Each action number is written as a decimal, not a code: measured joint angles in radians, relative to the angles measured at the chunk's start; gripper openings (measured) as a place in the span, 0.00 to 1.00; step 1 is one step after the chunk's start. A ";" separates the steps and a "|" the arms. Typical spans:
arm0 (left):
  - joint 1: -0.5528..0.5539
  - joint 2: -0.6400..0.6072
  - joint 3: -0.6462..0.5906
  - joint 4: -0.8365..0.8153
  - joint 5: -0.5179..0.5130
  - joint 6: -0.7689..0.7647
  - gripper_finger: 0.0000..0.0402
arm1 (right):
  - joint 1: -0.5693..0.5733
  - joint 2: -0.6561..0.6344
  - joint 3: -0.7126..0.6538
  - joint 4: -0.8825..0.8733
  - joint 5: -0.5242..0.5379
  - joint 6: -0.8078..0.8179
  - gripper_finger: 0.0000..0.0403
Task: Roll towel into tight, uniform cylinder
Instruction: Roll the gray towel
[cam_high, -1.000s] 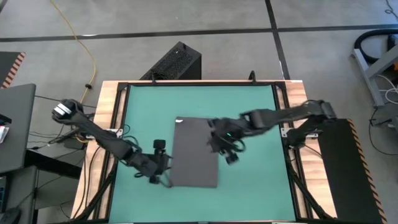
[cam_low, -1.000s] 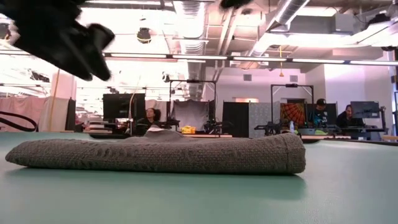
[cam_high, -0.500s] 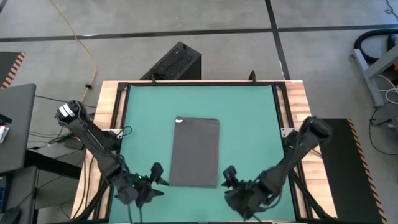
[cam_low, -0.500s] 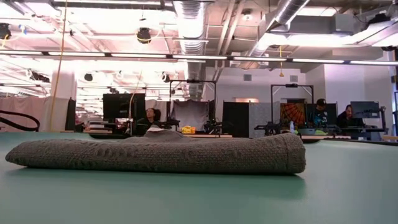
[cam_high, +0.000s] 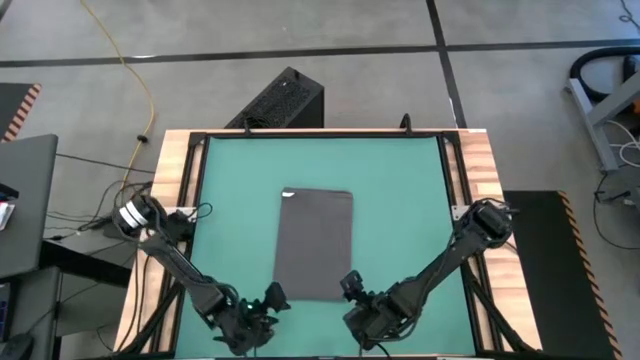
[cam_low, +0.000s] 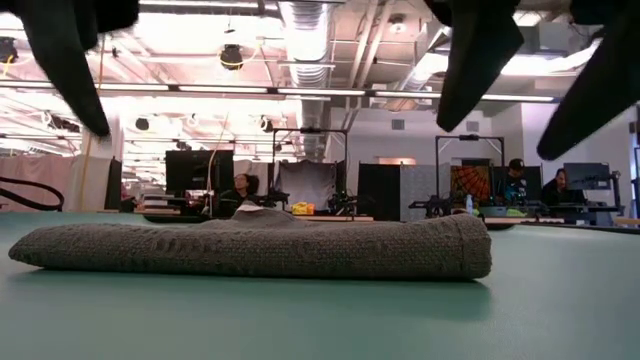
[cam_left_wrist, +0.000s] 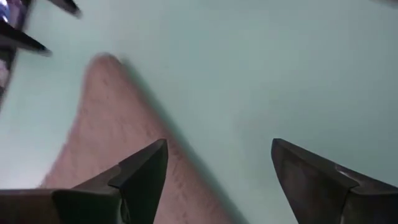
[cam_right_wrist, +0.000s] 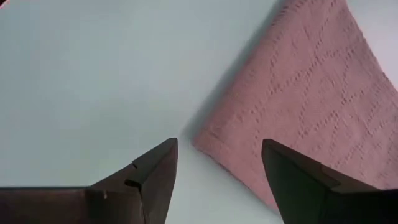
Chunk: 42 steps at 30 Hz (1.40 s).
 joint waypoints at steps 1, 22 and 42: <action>0.003 0.016 0.002 -0.001 -0.002 -0.009 0.69 | -0.006 -0.001 0.001 0.003 -0.009 -0.007 0.65; -0.013 0.043 0.006 0.039 -0.209 -0.209 0.69 | 0.026 0.001 -0.052 0.101 0.063 -0.032 0.65; -0.006 0.044 -0.049 -0.011 -0.195 -0.316 0.69 | -0.031 0.001 -0.278 0.461 0.072 -0.084 0.65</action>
